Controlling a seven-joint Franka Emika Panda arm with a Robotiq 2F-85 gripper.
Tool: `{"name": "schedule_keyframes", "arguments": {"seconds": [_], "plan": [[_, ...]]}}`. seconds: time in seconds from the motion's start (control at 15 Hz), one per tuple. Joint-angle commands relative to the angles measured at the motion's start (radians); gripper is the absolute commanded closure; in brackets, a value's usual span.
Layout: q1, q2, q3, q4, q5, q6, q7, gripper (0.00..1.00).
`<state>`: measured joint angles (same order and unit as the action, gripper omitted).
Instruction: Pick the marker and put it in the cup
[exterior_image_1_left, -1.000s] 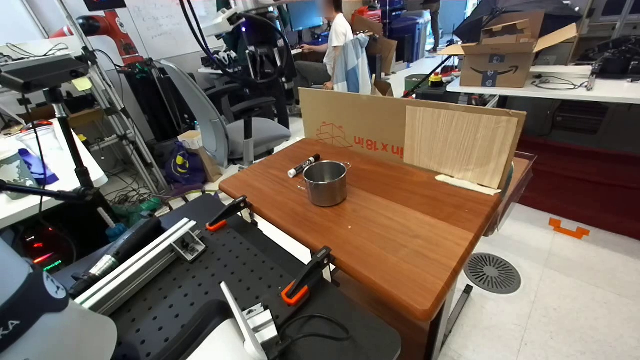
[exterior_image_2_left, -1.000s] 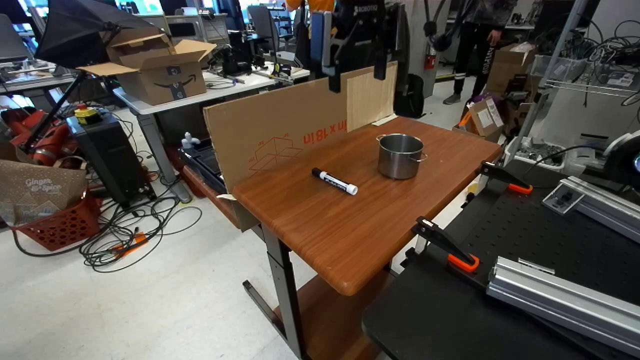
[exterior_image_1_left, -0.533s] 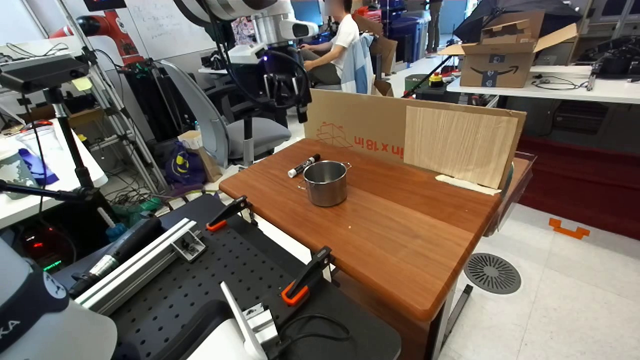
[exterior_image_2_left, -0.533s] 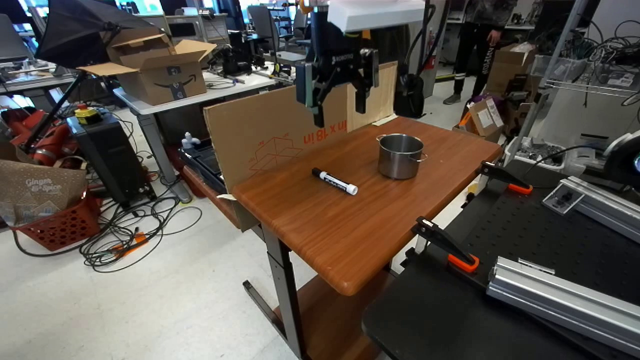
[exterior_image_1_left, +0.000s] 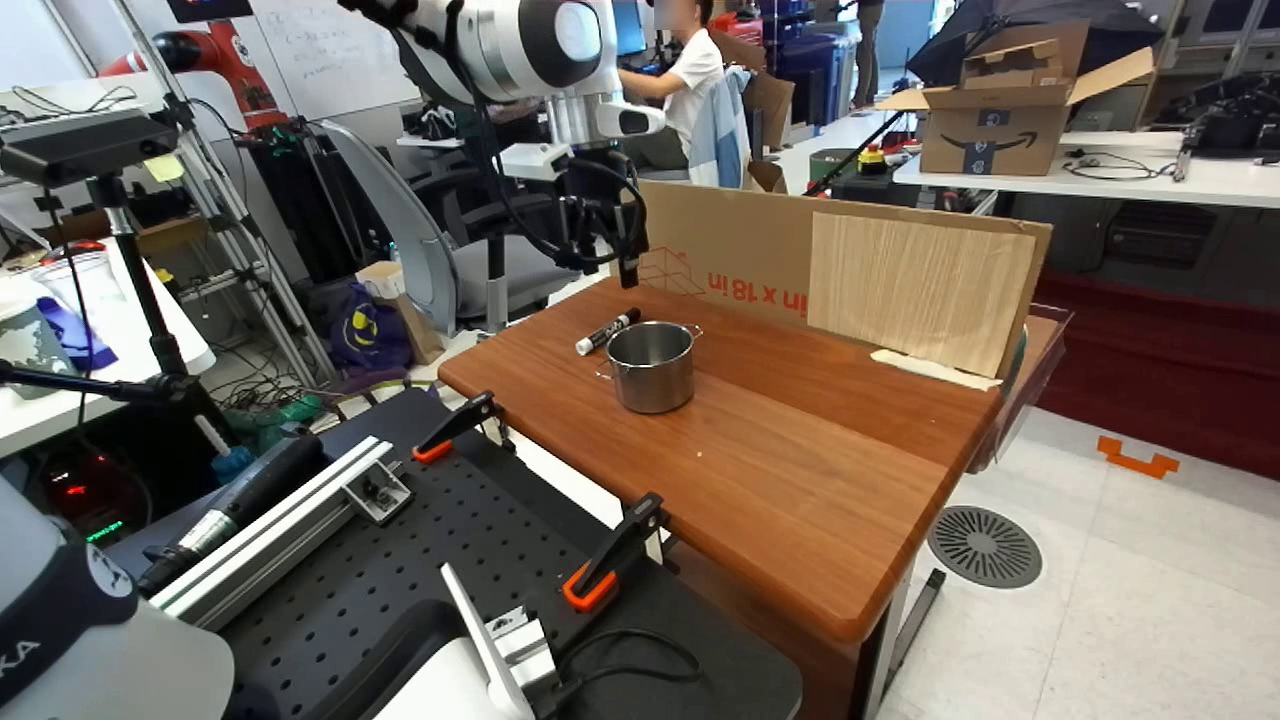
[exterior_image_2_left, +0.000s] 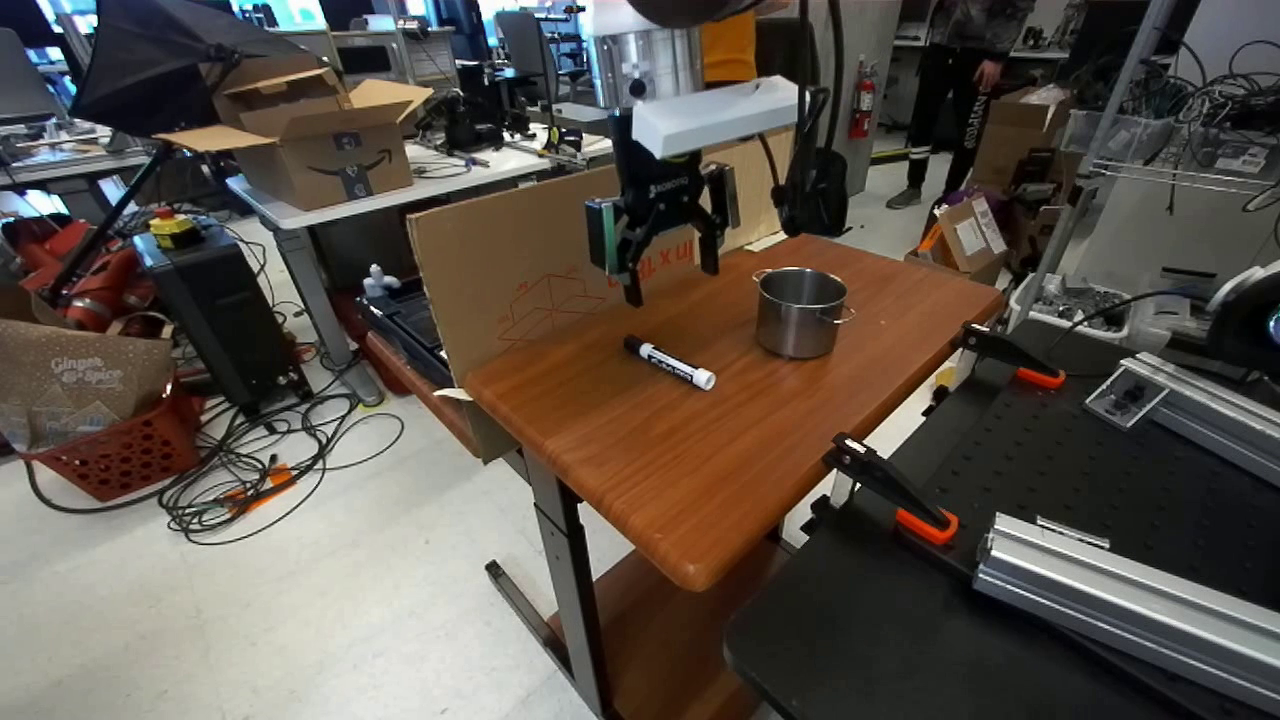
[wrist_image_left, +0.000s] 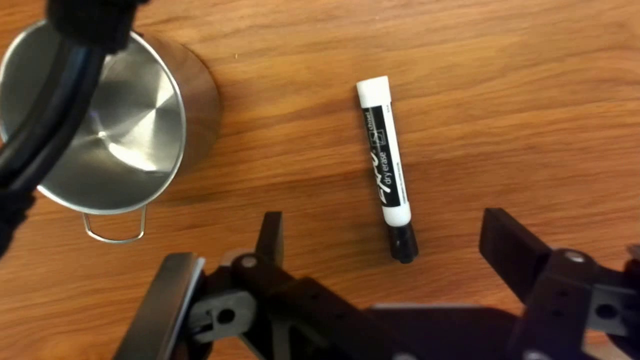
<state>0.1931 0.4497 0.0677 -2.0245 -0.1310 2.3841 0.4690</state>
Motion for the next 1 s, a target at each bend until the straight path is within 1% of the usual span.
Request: {"name": "schedule_keyframes", "arguments": {"seconds": [0.0, 0.47, 0.87, 0.93], "plan": [[0.045, 0.074, -0.041, 0.071, -0.014, 0.017, 0.02, 0.0], [0.105, 0.185, -0.083, 0.16, -0.026, 0.023, 0.03, 0.0], [0.119, 0.249, -0.103, 0.213, -0.015, 0.025, 0.023, 0.0], [0.121, 0.256, -0.107, 0.22, -0.015, 0.023, 0.024, 0.25]]}}
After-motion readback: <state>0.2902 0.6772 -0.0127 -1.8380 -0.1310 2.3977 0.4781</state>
